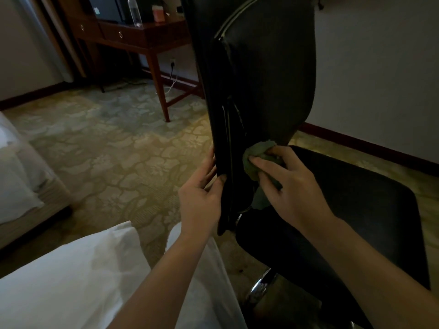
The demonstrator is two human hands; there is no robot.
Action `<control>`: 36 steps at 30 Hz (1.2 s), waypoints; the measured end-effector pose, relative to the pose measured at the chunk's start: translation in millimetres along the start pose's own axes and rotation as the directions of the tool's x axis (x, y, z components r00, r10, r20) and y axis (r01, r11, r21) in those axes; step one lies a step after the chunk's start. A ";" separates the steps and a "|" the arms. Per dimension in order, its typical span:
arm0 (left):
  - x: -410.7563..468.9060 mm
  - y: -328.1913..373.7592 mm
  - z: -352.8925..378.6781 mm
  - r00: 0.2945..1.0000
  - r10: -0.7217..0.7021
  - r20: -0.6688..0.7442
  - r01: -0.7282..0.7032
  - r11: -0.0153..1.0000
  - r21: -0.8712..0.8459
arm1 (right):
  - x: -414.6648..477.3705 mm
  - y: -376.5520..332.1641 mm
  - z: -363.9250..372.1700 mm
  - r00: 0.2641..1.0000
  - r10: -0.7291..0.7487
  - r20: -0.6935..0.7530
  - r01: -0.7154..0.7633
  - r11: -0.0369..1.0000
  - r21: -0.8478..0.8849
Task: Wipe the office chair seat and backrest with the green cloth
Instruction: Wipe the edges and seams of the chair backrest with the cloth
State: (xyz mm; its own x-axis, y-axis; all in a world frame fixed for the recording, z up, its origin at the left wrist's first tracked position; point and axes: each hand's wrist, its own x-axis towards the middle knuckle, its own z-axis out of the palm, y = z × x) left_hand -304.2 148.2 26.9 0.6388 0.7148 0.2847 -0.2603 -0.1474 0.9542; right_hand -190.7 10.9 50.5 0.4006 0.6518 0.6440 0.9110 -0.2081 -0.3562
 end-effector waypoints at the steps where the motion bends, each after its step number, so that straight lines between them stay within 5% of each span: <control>1: 0.0 0.2 0.3 1.000 0.000 -0.003 0.000 1.000 -0.003 | -4.2 3.1 1.5 1.000 0.010 0.008 -0.010 1.000 0.003; 11: -2.4 -2.1 3.8 0.999 0.034 -0.034 -0.034 0.999 0.021 | -47.8 26.7 13.6 0.986 0.055 0.158 -0.052 0.998 -0.024; 18: -1.9 -5.2 4.5 0.998 0.036 -0.042 -0.035 0.999 0.028 | -28.1 7.5 2.3 1.000 0.006 0.014 -0.005 1.000 -0.008; 36: -5.9 -5.3 7.0 0.996 0.070 -0.052 -0.066 0.995 0.072 | -63.8 26.0 24.2 0.992 0.083 0.097 -0.084 0.996 0.006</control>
State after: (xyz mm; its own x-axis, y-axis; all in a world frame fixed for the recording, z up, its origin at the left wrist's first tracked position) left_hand -301.5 140.0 20.8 0.5805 0.7373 0.3457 -0.2490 -0.2435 0.9374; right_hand -194.9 -18.5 -16.2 0.4636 0.6998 0.5434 0.8735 -0.2581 -0.4129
